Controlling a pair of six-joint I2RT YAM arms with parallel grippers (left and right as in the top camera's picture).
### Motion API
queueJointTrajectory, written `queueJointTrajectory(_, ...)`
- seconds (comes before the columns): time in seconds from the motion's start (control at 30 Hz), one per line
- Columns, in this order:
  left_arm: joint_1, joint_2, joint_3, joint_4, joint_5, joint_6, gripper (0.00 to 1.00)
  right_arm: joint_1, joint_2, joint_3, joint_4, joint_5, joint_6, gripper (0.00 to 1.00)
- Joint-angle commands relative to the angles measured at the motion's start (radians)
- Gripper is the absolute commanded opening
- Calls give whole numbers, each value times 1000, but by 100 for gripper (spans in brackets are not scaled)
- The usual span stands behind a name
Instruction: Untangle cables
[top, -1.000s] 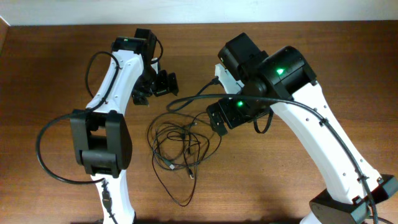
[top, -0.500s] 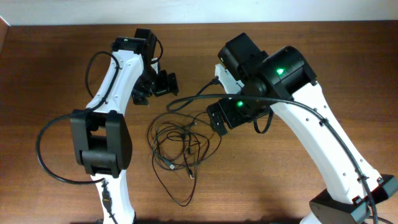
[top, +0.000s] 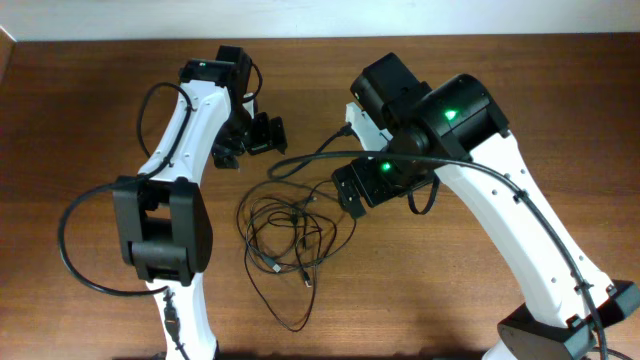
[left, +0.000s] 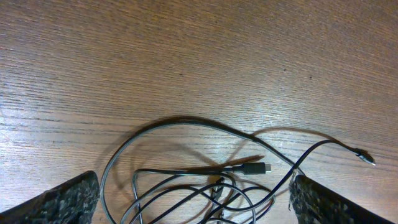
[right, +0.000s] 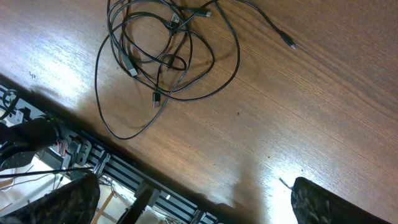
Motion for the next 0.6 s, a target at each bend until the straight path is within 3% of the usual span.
queueJointTrajectory(0.0,0,-6,7,-1,9,16,99,-2,1,-2,-2,-8,-4,98)
queueJointTrajectory(0.17,0,-6,7,-2,9,16,99,-2,1,-2,2,0,-4,98)
queueJointTrajectory(0.33,0,-6,7,-2,9,16,99,-2,1,-2,118,-49,-4,99)
queueJointTrajectory(0.37,0,-6,7,-2,10,16,99,-2,1,-2,115,-82,-4,63)
queueJointTrajectory(0.4,0,-6,7,-1,10,16,99,-2,1,-2,114,-107,-4,8)
queueJointTrajectory(0.43,0,-6,7,-2,10,16,99,3,1,-12,113,-114,-3,4)
queueJointTrajectory(0.53,0,-6,7,-1,9,16,99,32,1,-85,137,-113,-5,6)
queueJointTrajectory(0.57,0,-6,7,-2,10,16,99,34,1,-109,156,-113,-5,30)
